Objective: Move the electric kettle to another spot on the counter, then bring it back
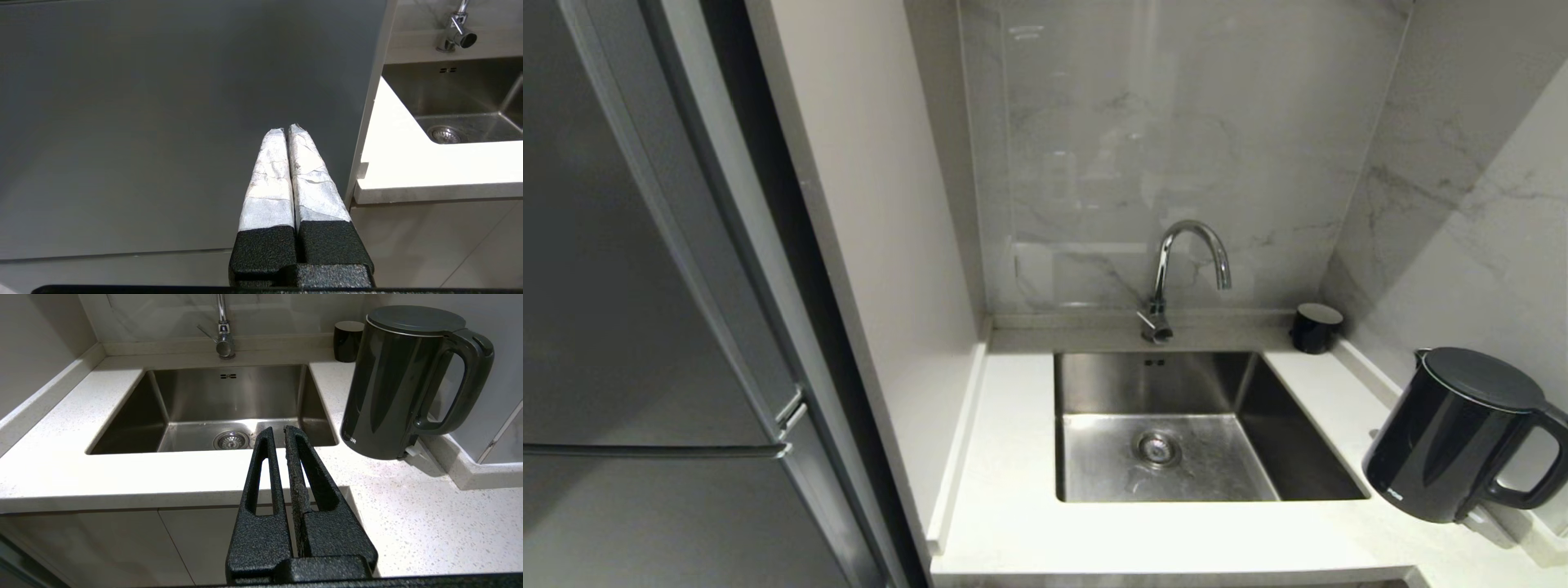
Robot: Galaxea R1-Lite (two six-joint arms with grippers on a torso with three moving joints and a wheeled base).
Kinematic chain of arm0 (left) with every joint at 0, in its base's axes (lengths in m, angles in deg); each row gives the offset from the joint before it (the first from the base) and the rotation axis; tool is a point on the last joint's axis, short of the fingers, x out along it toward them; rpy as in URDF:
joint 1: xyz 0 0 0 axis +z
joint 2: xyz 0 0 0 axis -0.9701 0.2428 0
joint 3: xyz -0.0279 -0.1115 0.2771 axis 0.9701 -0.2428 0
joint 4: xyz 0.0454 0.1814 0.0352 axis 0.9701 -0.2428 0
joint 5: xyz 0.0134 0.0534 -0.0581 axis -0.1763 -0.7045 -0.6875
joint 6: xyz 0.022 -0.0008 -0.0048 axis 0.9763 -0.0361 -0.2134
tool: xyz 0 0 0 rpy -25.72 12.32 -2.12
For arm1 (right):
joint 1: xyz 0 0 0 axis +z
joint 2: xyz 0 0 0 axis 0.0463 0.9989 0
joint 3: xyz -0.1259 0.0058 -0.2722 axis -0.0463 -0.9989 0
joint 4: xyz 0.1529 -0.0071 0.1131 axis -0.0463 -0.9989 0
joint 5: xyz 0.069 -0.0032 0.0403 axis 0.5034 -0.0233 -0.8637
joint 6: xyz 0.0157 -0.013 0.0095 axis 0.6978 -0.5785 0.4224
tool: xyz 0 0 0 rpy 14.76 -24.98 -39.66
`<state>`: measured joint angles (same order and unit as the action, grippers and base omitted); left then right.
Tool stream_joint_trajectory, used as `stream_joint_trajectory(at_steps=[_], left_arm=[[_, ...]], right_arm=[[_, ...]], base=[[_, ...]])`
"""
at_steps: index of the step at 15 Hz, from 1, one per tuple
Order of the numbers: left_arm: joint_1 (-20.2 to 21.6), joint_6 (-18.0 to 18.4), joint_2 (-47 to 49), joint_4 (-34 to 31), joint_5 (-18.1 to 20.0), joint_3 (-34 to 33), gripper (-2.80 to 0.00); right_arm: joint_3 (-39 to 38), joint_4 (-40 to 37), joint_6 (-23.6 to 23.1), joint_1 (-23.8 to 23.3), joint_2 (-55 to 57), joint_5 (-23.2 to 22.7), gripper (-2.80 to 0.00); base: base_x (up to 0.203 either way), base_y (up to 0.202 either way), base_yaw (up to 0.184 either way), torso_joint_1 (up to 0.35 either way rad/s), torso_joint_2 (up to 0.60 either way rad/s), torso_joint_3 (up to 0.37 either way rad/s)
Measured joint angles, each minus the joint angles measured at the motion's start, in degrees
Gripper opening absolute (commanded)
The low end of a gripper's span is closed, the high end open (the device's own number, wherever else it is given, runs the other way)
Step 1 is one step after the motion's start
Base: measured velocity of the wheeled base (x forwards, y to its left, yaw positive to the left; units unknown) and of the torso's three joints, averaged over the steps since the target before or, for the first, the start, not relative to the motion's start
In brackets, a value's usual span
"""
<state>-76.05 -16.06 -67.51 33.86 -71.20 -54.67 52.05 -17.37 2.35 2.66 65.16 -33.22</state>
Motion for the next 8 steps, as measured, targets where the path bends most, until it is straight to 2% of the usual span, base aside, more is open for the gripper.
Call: stream_joint_trajectory(at_steps=[8], left_arm=[[0.10,-2.25,0.00,0.11,-1.05,0.00,-2.80]], right_arm=[[0.00,0.01,0.13,0.00,0.00,0.05,-2.80]], base=[[0.000,0.000,0.000,-0.076,0.18,0.102]])
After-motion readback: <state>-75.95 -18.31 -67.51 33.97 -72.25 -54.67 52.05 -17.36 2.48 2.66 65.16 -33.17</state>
